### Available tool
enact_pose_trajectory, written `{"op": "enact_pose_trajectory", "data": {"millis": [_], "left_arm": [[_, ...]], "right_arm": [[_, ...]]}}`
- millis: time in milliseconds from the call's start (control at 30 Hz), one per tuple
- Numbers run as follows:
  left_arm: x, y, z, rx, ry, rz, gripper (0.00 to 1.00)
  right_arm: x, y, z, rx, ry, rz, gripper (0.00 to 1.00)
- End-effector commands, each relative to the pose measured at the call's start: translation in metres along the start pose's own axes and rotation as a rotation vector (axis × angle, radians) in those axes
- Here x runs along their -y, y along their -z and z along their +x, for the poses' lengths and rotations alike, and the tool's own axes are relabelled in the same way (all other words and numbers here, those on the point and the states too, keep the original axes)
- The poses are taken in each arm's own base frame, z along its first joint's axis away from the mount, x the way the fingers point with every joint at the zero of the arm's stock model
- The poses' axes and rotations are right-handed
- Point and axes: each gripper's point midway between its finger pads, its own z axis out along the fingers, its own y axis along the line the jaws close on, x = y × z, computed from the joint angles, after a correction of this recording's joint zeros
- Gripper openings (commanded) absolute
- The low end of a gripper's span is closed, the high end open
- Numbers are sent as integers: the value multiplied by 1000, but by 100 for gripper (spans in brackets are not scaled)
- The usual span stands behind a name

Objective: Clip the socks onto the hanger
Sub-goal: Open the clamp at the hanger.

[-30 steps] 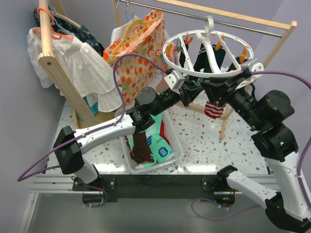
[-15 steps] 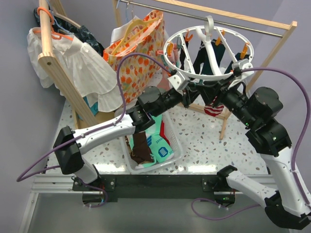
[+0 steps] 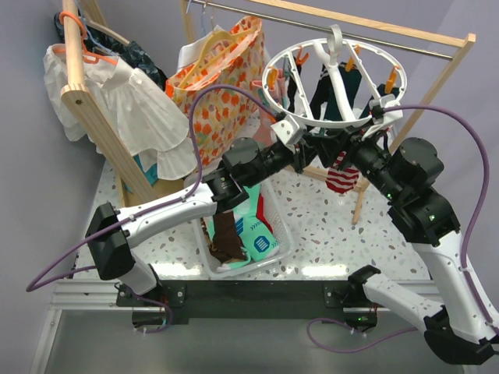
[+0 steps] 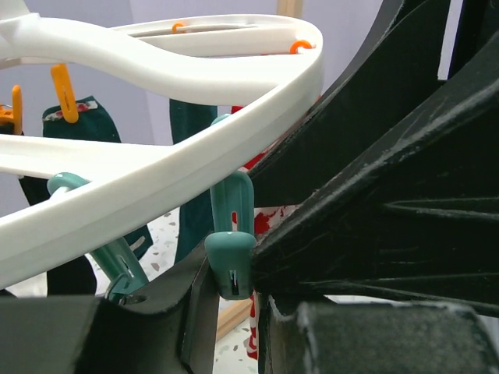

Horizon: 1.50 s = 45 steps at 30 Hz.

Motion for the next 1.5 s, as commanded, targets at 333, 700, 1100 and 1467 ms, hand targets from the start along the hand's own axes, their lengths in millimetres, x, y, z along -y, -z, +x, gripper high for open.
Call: {"op": "enact_pose_trajectory", "data": {"millis": [333, 700, 1100, 1467], "left_arm": [[16, -5, -27, 39, -66, 36, 21], [20, 6, -34, 48, -77, 53, 28], [10, 26, -37, 69, -56, -9, 61], [-13, 64, -6, -41, 21, -155, 77]], "right_arm": [[-4, -26, -4, 21, -55, -19, 54], [5, -25, -2, 24, -25, 19, 24], [10, -24, 1, 36, -22, 41, 2], [14, -21, 3, 52, -25, 59, 0]]}}
